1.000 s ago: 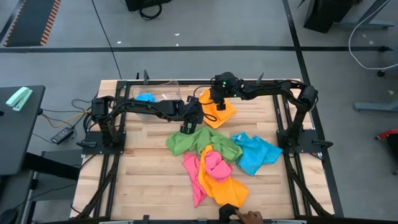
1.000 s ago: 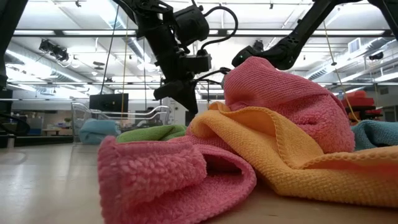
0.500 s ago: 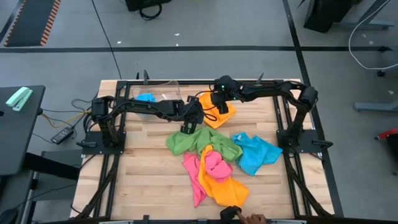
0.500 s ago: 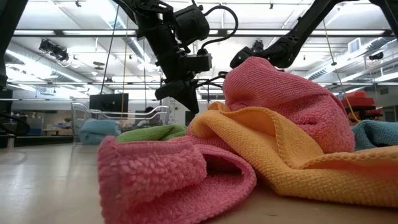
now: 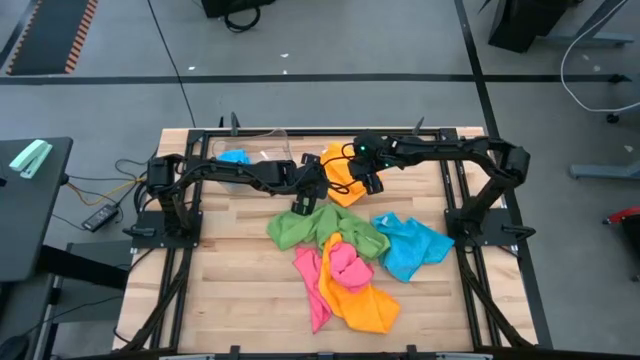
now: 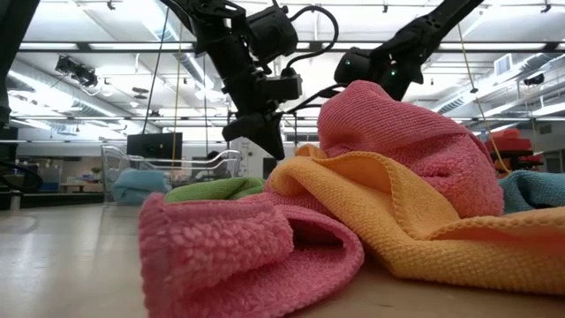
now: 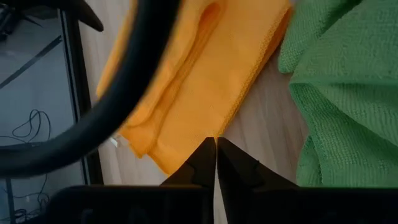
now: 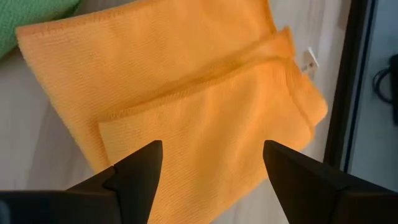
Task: Fold microfiber towels
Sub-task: Fold the top orange microfiber towel
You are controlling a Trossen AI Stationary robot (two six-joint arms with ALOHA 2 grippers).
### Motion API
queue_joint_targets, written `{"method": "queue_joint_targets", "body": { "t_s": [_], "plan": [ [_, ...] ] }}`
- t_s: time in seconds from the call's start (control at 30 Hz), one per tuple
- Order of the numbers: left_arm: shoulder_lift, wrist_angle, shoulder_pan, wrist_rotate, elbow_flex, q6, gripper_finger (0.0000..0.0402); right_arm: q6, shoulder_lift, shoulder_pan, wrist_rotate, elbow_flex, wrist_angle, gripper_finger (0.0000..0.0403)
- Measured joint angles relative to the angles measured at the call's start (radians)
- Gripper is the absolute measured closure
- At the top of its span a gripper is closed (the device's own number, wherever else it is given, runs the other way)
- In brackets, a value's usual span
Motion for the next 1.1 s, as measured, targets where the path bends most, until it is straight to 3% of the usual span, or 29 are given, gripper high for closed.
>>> {"method": "queue_joint_targets", "body": {
  "t_s": [0.23,0.53,0.7,0.87,1.0,1.1],
  "plan": [
    [0.000,0.037,0.000,0.001,0.000,0.013,0.0382,0.136,0.010,0.002,0.006,0.000,-0.013,0.0116],
    [0.000,0.097,0.000,0.013,0.000,0.042,0.0370,0.616,0.012,-0.079,0.014,0.000,-0.037,0.0116],
    [0.000,0.097,0.000,0.013,0.000,0.042,0.0378,0.669,0.012,-0.134,-0.008,0.000,-0.041,0.0117],
    [0.000,0.096,-0.002,0.013,0.000,0.041,0.0379,0.726,0.021,-0.180,-0.118,-0.004,-0.038,0.0117],
    [0.000,0.096,-0.002,0.013,0.000,0.041,0.0372,0.785,0.021,-0.199,-0.125,-0.028,-0.045,0.0117],
    [0.000,0.096,-0.002,0.013,0.000,0.041,0.0369,0.692,0.021,-0.188,-0.121,-0.052,-0.056,0.0117]
  ]
}}
